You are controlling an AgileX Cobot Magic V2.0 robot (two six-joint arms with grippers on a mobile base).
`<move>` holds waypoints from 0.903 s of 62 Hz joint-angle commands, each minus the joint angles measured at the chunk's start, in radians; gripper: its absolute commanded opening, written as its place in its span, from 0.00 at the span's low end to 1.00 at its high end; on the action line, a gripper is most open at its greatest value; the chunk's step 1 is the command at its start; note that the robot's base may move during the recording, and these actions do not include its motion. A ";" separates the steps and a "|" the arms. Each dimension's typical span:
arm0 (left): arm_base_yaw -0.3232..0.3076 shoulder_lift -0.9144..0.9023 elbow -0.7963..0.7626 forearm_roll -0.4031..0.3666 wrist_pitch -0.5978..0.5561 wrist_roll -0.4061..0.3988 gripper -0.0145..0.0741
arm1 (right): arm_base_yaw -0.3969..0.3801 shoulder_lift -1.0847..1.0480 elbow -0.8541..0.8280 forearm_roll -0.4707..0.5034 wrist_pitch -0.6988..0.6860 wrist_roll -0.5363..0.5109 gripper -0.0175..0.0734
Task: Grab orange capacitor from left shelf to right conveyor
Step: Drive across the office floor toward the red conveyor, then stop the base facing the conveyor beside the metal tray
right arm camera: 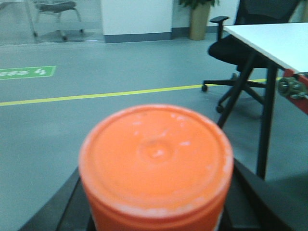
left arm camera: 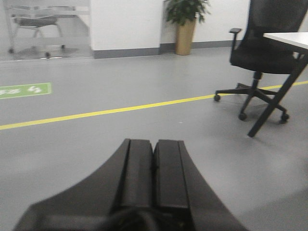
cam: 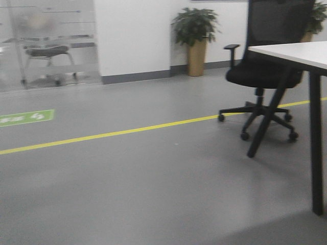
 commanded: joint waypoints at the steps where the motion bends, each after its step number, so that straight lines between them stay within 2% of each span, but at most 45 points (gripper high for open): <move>1: 0.001 -0.011 -0.004 -0.003 -0.083 -0.002 0.02 | -0.007 -0.001 -0.033 -0.012 -0.090 -0.002 0.30; 56: 0.001 -0.011 -0.004 -0.003 -0.083 -0.002 0.02 | -0.007 -0.001 -0.033 -0.012 -0.090 -0.002 0.30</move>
